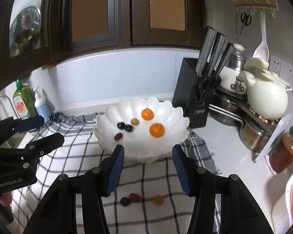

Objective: Organize fruits
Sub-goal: 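Withdraw both open tools from the bowl back over the cloth, then grasp the large green-yellow fruit with the left tool while the right tool grasps a small yellow fruit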

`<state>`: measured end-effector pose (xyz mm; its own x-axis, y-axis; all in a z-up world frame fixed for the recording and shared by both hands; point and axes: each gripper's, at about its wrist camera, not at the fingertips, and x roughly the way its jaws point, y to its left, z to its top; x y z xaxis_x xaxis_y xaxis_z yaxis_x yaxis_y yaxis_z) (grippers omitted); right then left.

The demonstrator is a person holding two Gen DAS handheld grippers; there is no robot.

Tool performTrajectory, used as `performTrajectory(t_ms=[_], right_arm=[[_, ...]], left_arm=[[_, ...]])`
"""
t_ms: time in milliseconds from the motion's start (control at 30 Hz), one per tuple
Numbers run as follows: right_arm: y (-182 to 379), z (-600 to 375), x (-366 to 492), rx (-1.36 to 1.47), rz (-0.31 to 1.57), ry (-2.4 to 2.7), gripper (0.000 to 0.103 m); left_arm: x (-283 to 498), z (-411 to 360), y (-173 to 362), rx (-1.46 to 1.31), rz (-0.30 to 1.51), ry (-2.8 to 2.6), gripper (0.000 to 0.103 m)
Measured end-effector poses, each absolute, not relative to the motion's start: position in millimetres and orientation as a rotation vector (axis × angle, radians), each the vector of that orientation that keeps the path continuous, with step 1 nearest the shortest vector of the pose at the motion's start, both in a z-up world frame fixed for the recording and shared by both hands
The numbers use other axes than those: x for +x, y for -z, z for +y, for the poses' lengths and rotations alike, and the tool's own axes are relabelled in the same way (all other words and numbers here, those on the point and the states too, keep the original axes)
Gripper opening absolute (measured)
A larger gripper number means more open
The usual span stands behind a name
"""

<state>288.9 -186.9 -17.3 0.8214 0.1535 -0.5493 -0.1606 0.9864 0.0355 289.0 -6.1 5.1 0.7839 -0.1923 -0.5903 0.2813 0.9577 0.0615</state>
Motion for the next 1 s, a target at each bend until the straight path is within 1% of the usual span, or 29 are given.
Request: performTrajectory(t_ms=[633, 1000], right_arm=[[61.3, -194.1, 273.8, 0.023, 0.701, -0.150, 0.052], [89.9, -192.8, 270.7, 0.040, 0.750, -0.141, 0.052]], left_arm=[[272.9, -11.5, 45.2, 0.154, 0.739, 0.307, 0.068], [270.8, -11.5, 71.9, 0.144, 0.778, 0.321, 0.068]])
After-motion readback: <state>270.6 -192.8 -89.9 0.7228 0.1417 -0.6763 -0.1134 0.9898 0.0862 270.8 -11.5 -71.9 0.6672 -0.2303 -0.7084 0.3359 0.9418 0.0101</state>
